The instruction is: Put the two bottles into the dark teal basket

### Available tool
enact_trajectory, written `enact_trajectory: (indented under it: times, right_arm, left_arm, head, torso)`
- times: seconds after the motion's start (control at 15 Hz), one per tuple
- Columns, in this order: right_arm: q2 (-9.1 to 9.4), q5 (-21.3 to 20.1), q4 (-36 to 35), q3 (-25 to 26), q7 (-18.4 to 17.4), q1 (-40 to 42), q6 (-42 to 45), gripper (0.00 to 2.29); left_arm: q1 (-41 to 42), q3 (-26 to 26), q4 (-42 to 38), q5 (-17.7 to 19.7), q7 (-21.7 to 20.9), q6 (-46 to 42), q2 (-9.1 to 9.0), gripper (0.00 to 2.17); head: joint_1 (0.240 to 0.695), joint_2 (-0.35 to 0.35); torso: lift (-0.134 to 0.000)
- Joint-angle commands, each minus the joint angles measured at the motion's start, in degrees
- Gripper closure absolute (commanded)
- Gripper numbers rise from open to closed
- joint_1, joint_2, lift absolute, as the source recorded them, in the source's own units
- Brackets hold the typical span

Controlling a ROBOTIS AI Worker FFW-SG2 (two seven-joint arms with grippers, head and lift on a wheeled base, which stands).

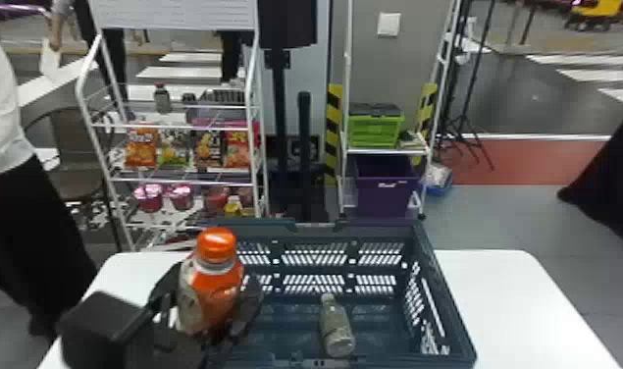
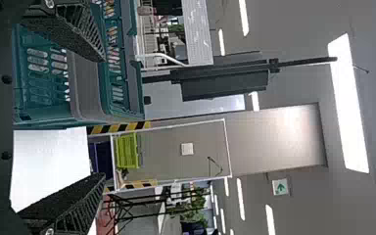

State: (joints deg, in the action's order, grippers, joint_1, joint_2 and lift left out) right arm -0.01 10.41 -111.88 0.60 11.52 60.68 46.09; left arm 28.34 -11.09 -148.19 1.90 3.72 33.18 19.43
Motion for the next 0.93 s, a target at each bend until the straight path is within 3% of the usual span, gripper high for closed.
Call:
enact_trajectory:
  times: [0.0, 0.2, 0.27, 0.33, 0.6, 0.67, 0.87]
  right_arm:
    - [0.06, -0.04, 0.0, 0.63, 0.0, -0.3, -1.75, 0.05]
    - [0.06, 0.84, 1.14, 1.95, -0.18, -0.48, -2.81, 0.05]
    - [0.06, 0.84, 1.49, 2.48, -0.09, -0.57, -2.63, 0.05]
    - [0.06, 0.75, 1.84, 2.65, -0.09, -0.3, -1.93, 0.05]
    - [0.06, 1.63, 3.95, 4.23, 0.0, 0.05, 0.36, 0.05]
    - [0.06, 1.63, 4.39, 4.59, 0.0, 0.05, 0.88, 0.05]
    - [0.06, 1.81, 4.74, 5.2, 0.43, 0.05, 0.71, 0.05]
  left_arm:
    - [-8.48, -1.3, 5.9, 4.6, -1.25, 4.75, 0.44, 2.15]
    - [-23.95, -8.07, 11.26, 8.21, -3.01, 20.75, 2.63, 2.15]
    - [-27.2, -9.03, 14.42, 8.47, -5.47, 22.5, 1.23, 2.15]
    - [-30.81, -10.62, 17.32, 9.35, -5.82, 23.38, 0.96, 2.15]
    - [-43.46, -15.98, 29.63, 9.17, -13.82, 35.16, -2.38, 2.15]
    - [-45.66, -15.63, 33.67, 8.56, -18.57, 39.2, -4.66, 2.15]
    - [-51.9, -18.09, 45.01, 5.04, -27.71, 41.66, -7.56, 2.15]
  head:
    - [0.499, 0.0]
    - [0.499, 0.0]
    - [0.499, 0.0]
    - [0.499, 0.0]
    - [0.499, 0.0]
    - [0.499, 0.0]
    - [0.499, 0.0]
  torso:
    - [0.0]
    - [0.0]
    - [0.0]
    - [0.0]
    - [0.0]
    - [0.0]
    - [0.0]
